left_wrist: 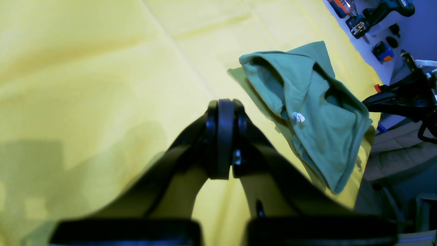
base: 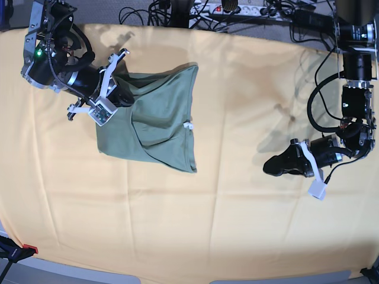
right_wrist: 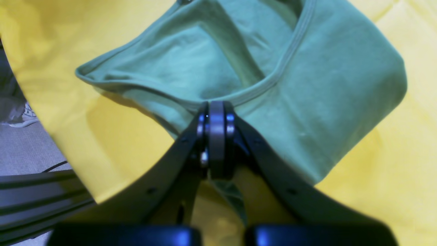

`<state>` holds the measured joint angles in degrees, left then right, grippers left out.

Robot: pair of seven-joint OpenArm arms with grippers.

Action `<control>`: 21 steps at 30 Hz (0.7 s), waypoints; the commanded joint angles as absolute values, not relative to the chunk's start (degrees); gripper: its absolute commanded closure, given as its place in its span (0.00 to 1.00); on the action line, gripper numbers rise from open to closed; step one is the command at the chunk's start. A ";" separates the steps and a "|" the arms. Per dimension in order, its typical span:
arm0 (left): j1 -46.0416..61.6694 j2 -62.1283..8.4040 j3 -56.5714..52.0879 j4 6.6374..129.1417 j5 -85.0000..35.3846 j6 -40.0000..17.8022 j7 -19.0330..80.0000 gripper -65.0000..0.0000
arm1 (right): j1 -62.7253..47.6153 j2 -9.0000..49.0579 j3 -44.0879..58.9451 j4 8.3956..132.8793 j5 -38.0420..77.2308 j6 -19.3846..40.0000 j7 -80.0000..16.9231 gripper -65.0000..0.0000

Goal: Fold the T-shirt properly
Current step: 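Lift the shirt's end with the right gripper and fold it over the stack, then push the folded shirt's sides inward with both grippers to square it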

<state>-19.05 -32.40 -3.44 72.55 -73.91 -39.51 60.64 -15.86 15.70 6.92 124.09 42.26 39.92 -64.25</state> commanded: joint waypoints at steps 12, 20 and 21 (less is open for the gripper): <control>-20.49 -33.34 -3.88 73.38 -78.72 -40.00 59.59 1.00 | -16.69 16.21 3.22 118.06 43.40 40.00 -58.72 1.00; -21.17 -33.34 -3.88 73.38 -82.63 -40.00 62.04 1.00 | -14.96 16.27 -5.63 118.10 35.77 40.00 -60.51 1.00; -21.32 -33.36 -3.88 73.38 -83.55 -40.00 62.74 1.00 | -14.22 16.47 -5.58 118.17 35.73 40.00 -60.14 1.00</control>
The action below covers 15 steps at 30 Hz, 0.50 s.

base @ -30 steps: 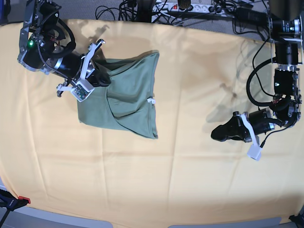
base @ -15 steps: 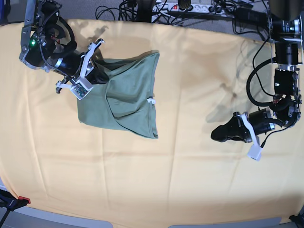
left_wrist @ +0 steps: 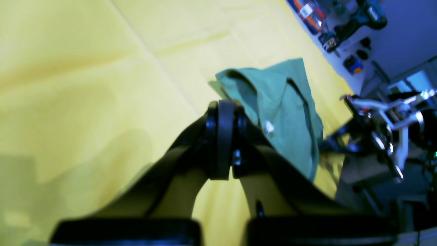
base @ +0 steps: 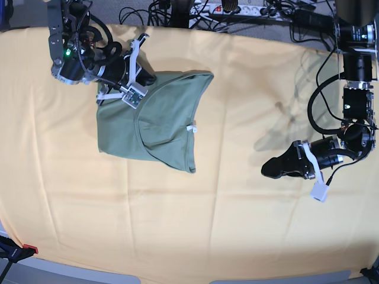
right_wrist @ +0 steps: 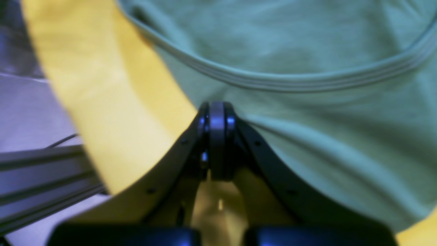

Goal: Fold the T-shirt properly
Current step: 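Push the folded shirt's sides inward with both grippers to square it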

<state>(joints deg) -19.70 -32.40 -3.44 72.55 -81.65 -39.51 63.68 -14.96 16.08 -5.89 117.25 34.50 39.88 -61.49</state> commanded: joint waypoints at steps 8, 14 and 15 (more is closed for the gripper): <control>-21.63 -33.36 -3.88 73.80 -85.00 -40.00 66.72 1.00 | -7.90 17.19 1.67 120.31 35.70 40.00 -53.91 1.00; -21.76 -33.28 -1.37 76.25 -85.00 -40.00 67.83 1.00 | -3.42 18.48 7.53 117.84 35.70 40.00 -48.75 1.00; -21.76 -33.28 -0.01 77.54 -85.00 -40.00 68.45 1.00 | -2.42 19.14 7.51 116.77 35.73 40.00 -48.58 1.00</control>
<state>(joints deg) -20.16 -32.56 0.36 76.36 -83.53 -39.51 69.25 -3.27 18.48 7.25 116.01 34.98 39.94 -50.28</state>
